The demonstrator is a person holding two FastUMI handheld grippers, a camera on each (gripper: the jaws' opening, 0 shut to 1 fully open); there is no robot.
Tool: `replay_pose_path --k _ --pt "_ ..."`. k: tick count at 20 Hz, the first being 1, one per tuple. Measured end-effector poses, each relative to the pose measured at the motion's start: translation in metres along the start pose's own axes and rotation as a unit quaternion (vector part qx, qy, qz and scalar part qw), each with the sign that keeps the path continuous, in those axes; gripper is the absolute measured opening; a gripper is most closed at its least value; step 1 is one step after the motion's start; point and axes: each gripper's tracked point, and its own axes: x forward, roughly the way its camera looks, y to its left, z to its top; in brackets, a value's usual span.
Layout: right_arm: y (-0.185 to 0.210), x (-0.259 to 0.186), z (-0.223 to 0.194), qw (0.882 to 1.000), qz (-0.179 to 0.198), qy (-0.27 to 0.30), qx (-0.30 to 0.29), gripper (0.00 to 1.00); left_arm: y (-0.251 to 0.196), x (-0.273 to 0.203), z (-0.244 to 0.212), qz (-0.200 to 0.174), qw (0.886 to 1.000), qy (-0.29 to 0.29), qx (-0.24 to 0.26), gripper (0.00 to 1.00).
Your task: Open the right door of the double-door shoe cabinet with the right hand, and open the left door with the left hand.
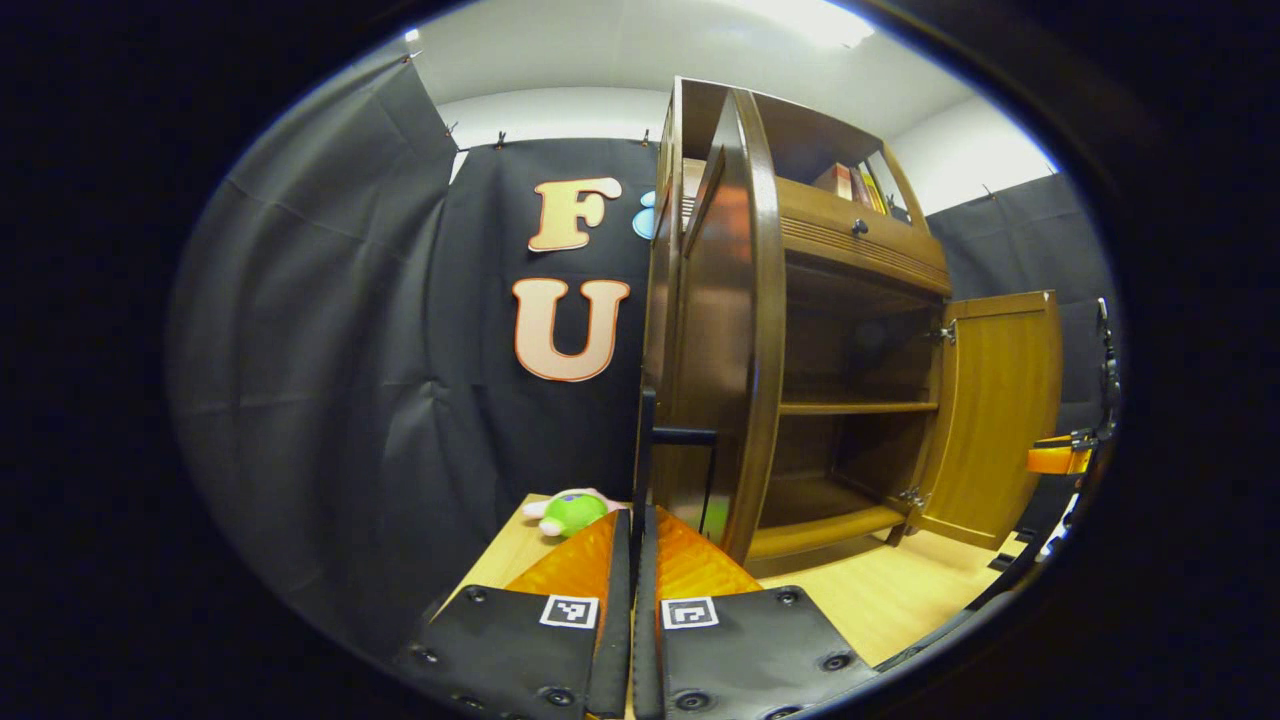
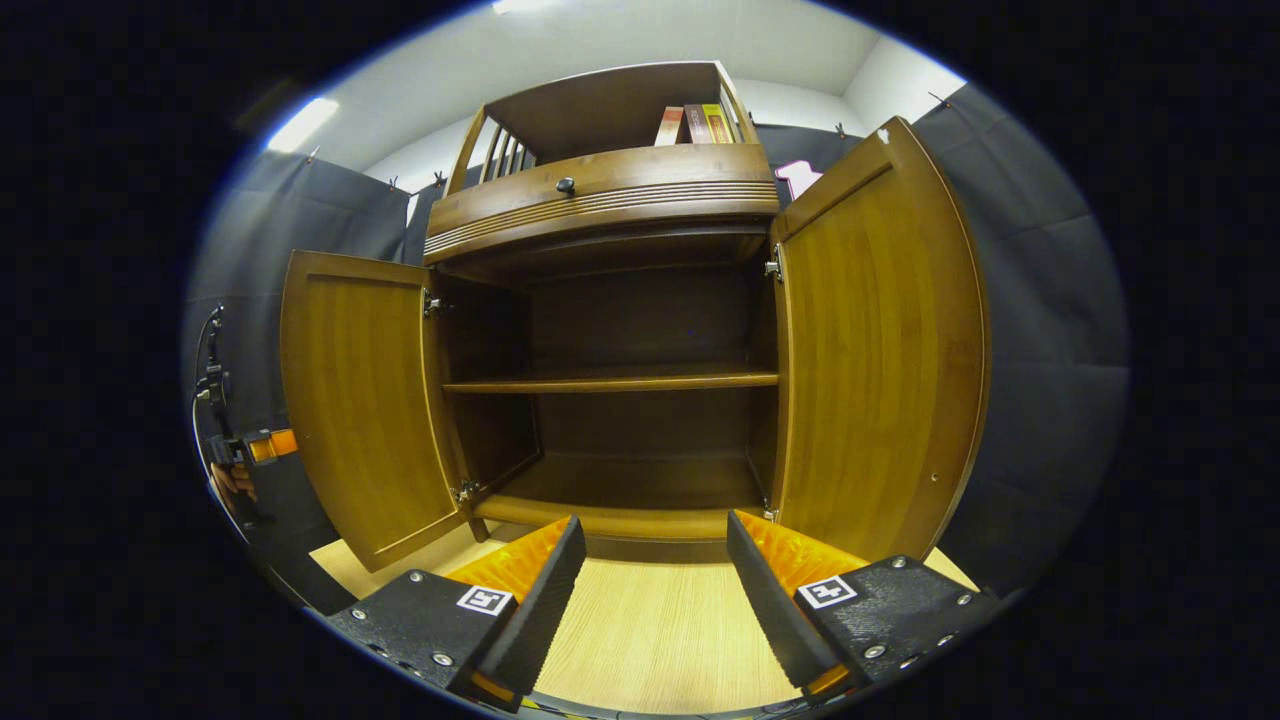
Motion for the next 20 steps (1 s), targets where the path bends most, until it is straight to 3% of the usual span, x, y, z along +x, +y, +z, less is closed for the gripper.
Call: replay_pose_path --k 1,2,5,8,11,16,20 --pt "-0.001 0.001 -0.001 1.0 0.001 0.002 -0.003 0.88 -0.003 -0.007 0.0 -0.003 1.0 0.001 -0.012 0.02" --pt "-0.004 0.002 -0.001 1.0 0.002 0.003 -0.006 0.88 -0.005 -0.014 0.001 -0.002 1.0 0.0 -0.023 0.09" --pt "-0.011 0.006 -0.003 1.0 0.003 0.009 -0.008 0.88 -0.013 -0.043 0.001 0.02 1.0 0.006 -0.009 0.1" --pt "-0.016 0.01 -0.002 1.0 0.005 0.01 -0.005 0.88 -0.052 -0.057 0.021 0.01 1.0 -0.008 0.0 0.09" --pt "-0.017 0.011 0.001 1.0 0.014 0.008 -0.002 0.88 -0.098 -0.049 0.036 0.0 1.0 -0.019 -0.007 0.09" --pt "-0.025 -0.001 0.003 1.0 0.012 0.004 -0.014 0.88 -0.152 -0.014 0.063 0.016 0.998 -0.053 0.012 0.09" --pt "-0.031 -0.012 0.003 1.0 0.003 -0.001 -0.017 0.88 -0.21 0.014 0.033 0.001 0.999 -0.033 -0.028 0.09"
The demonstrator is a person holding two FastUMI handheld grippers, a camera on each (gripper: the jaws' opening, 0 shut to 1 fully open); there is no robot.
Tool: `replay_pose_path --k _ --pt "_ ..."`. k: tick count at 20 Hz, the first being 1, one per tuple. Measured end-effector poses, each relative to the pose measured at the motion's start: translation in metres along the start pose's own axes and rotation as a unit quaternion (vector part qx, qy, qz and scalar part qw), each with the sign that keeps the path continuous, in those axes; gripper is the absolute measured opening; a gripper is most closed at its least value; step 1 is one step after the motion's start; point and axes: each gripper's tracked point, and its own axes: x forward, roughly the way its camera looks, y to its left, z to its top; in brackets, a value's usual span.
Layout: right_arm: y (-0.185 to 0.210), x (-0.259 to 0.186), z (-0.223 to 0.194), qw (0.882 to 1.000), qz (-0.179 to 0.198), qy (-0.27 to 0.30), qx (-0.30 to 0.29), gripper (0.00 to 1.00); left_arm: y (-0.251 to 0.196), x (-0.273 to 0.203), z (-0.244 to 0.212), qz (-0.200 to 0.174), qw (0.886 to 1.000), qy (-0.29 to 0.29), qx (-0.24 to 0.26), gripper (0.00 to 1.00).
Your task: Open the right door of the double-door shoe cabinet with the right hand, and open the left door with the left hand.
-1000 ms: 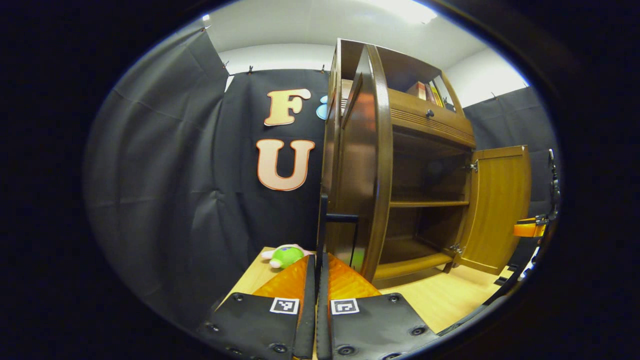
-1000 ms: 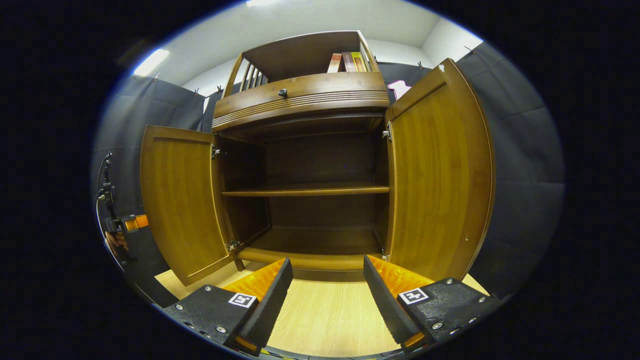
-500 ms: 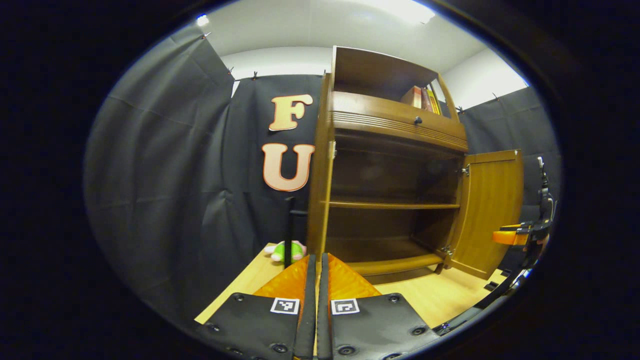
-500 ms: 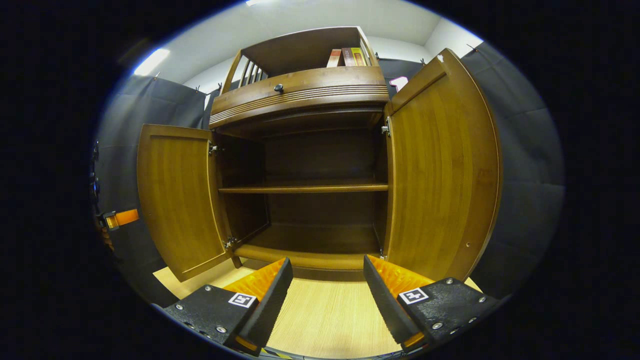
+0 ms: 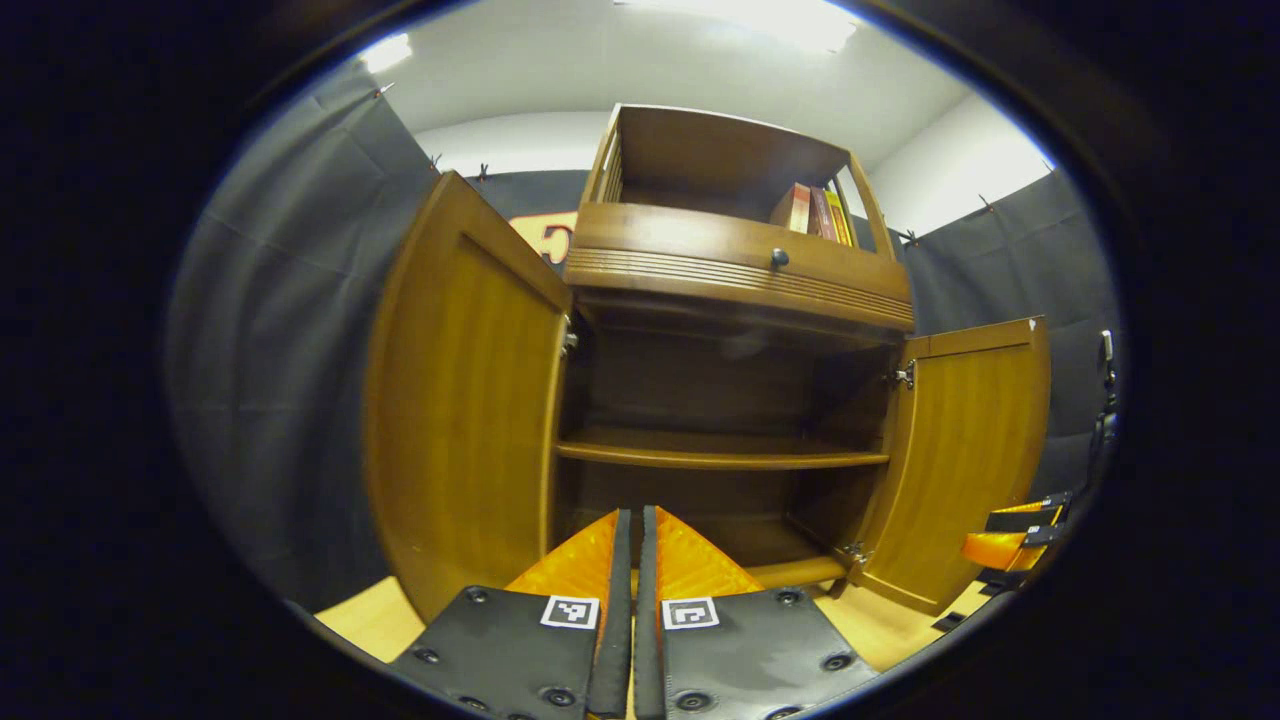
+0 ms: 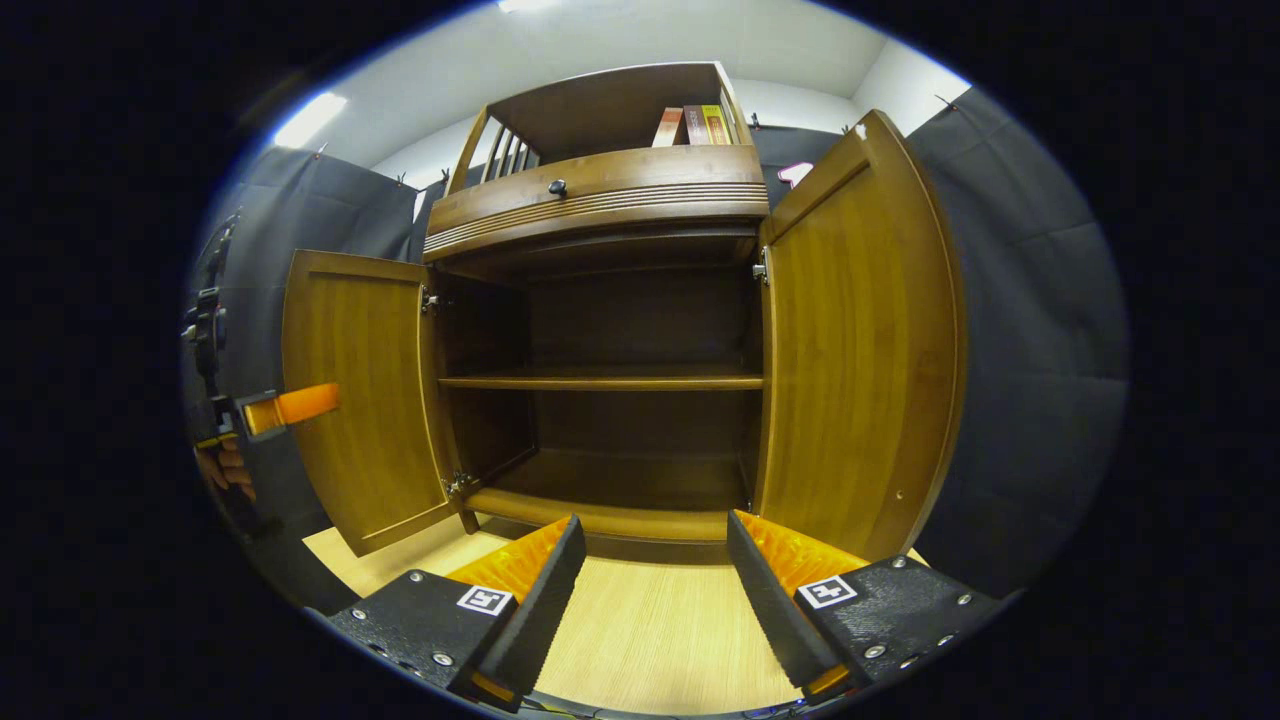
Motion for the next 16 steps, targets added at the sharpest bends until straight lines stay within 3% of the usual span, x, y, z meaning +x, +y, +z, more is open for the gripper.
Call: replay_pose_path --k 2,6,8,13,16 --pt "0.0 -0.004 0.0 1.0 0.0 -0.002 -0.001 0.88 -0.013 0.006 -0.012 0.003 1.0 0.009 -0.003 0.09" --pt "0.001 -0.007 -0.004 1.0 0.002 0.0 -0.003 0.88 -0.019 0.01 -0.015 0.018 0.999 -0.001 0.039 0.06" --pt "0.003 -0.006 -0.005 1.0 0.003 0.001 -0.001 0.88 -0.025 0.008 -0.011 0.009 0.999 -0.008 0.044 0.15" --pt "0.008 -0.005 -0.007 1.0 0.011 0.001 0.005 0.88 -0.017 0.001 -0.013 0.021 1.0 -0.006 0.02 0.67" --pt "0.009 -0.005 -0.009 1.0 0.014 0.004 0.004 0.88 -0.012 0.001 -0.013 0.025 1.0 -0.004 0.009 0.89"
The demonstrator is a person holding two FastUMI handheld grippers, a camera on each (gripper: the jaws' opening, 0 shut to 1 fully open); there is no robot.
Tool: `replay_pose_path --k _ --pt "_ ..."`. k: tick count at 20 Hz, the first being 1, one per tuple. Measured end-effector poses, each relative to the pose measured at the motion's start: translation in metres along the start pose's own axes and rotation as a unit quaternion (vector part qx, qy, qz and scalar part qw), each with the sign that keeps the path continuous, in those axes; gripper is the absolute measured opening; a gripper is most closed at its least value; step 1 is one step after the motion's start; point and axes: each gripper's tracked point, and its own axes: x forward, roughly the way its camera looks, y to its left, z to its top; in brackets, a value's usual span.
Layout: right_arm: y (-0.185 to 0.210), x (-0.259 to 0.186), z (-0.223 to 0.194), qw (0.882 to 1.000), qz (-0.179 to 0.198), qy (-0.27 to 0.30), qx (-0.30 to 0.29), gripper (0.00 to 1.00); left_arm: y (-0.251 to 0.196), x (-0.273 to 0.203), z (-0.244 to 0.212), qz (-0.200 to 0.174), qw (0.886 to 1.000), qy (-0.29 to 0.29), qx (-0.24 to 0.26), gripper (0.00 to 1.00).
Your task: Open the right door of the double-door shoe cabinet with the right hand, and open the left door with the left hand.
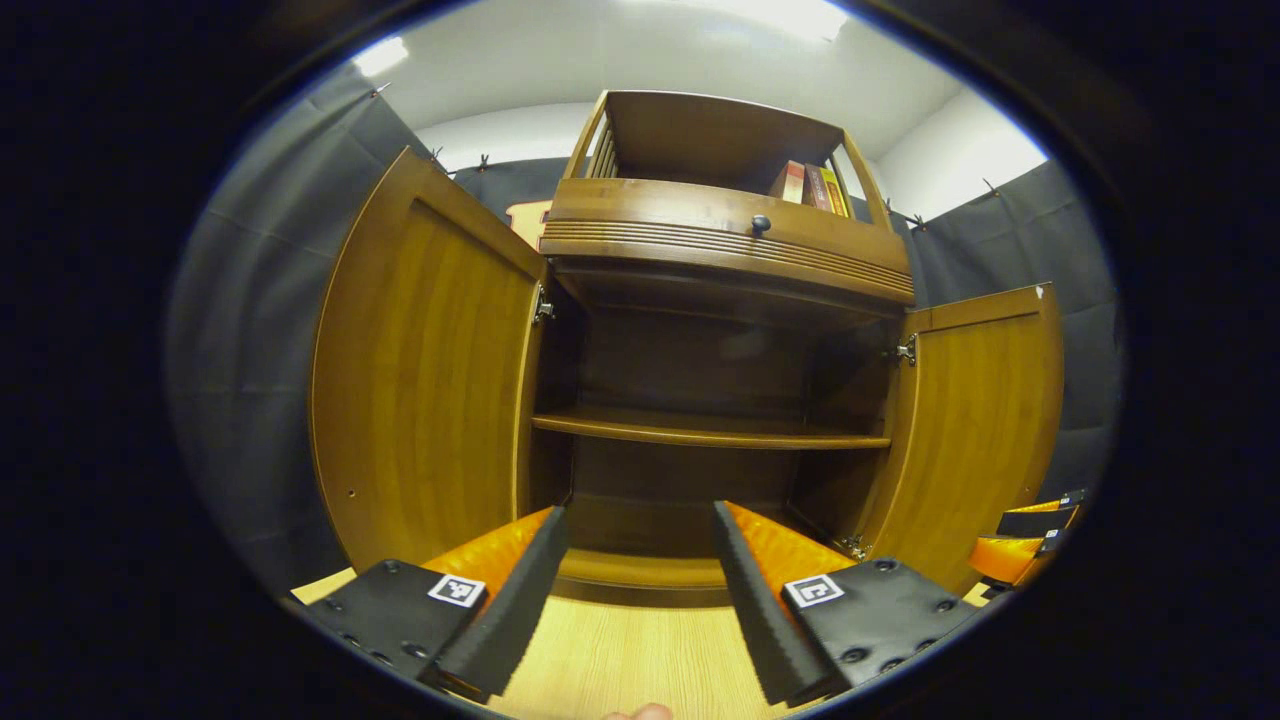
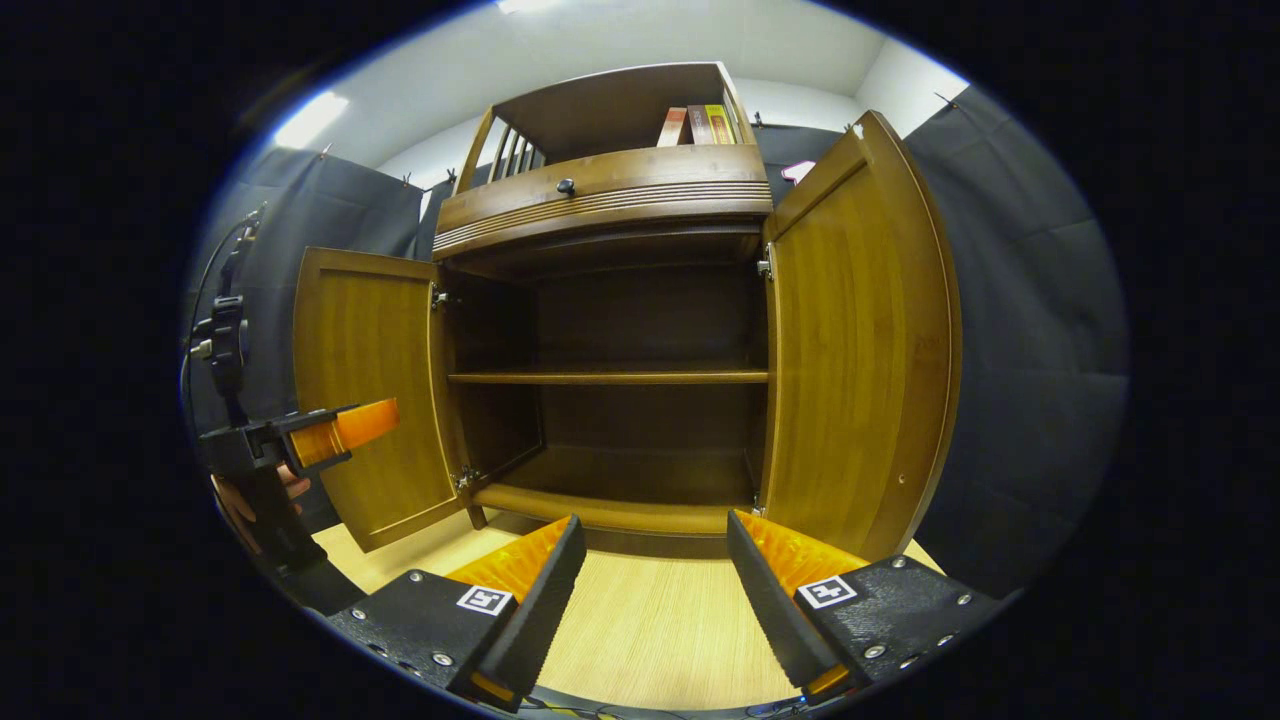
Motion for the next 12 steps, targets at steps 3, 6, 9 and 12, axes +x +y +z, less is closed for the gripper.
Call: replay_pose_path --k 3,6,9,12 --pt "-0.0008 -0.0002 -0.0018 1.0 -0.001 0.002 0.004 0.88 0.0118 -0.0017 -0.0007 0.013 1.0 0.001 0.0 0.95" --pt "-0.0011 0.0 -0.0032 1.0 -0.002 0.004 0.007 0.88 0.0131 -0.0052 -0.0015 0.012 1.0 0.001 -0.007 0.95" --pt "-0.0007 0.0004 -0.0039 1.0 -0.002 0.005 0.009 0.88 0.0144 -0.006 0.0001 0.013 1.0 -0.004 0.002 0.95" --pt "0.0003 0.0012 -0.0048 1.0 -0.002 0.007 0.012 0.88 0.0117 -0.0054 0.0055 0.01 1.0 -0.01 0.015 0.95"
